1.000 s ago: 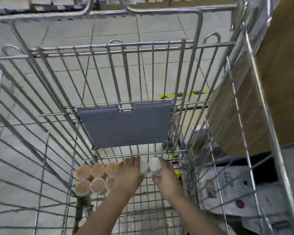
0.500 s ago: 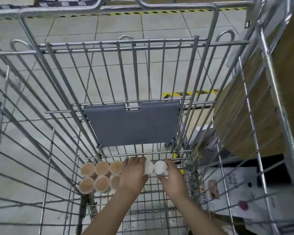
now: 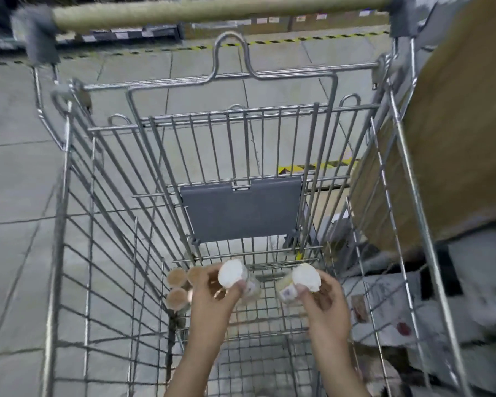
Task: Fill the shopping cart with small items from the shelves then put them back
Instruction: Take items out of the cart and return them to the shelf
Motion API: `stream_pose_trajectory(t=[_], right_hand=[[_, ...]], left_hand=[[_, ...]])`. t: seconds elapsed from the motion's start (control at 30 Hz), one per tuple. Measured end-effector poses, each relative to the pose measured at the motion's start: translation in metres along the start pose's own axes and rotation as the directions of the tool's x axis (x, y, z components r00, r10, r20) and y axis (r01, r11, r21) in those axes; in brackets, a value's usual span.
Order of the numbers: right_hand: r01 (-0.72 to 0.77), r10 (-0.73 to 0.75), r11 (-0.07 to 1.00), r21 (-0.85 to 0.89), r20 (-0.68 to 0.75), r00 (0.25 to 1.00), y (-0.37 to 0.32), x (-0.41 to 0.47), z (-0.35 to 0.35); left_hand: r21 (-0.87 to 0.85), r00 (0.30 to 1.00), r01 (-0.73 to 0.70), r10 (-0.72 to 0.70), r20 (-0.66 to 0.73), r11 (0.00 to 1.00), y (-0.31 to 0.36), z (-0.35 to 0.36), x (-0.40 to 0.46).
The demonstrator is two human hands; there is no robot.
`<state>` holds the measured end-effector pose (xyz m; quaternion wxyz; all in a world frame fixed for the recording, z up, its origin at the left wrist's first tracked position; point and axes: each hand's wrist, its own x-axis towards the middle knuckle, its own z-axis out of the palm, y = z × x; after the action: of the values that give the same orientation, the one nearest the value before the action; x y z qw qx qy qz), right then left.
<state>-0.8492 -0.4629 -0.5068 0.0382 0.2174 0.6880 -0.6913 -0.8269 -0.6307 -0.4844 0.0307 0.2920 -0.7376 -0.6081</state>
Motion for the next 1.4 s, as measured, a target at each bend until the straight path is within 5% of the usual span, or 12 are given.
stream_pose_trajectory(t=[0.27, 0.5, 0.73, 1.07, 1.4], right_hand=[[-0.018, 0.005, 0.975, 0.223, 0.059, 0.998, -0.073, -0.111, -0.028], [-0.089, 0.039, 0.953, 0.290, 0.173, 0.984, -0.132, -0.233, -0.058], [-0.033, -0.032, 0.919, 0.394, 0.156, 0.987, -0.171, -0.349, -0.094], [0.144, -0.124, 0.917, 0.372, -0.078, 0.989, -0.184, -0.511, -0.178], [0.277, -0.052, 0.886, 0.371, -0.514, 0.856, -0.167, -0.650, -0.304]], left_hand=[[-0.498, 0.984, 0.176, -0.153, 0.088, 0.849, 0.073, -0.072, -0.098], [-0.527, 0.977, 0.201, -0.126, 0.174, 0.826, 0.127, -0.159, -0.212], [-0.498, 0.987, 0.038, 0.045, 0.154, 0.867, 0.155, -0.258, -0.320], [-0.472, 0.924, -0.092, 0.252, 0.287, 0.877, 0.188, -0.278, -0.418], [-0.423, 0.704, -0.013, 0.309, 0.640, 0.906, 0.207, -0.225, -0.526]])
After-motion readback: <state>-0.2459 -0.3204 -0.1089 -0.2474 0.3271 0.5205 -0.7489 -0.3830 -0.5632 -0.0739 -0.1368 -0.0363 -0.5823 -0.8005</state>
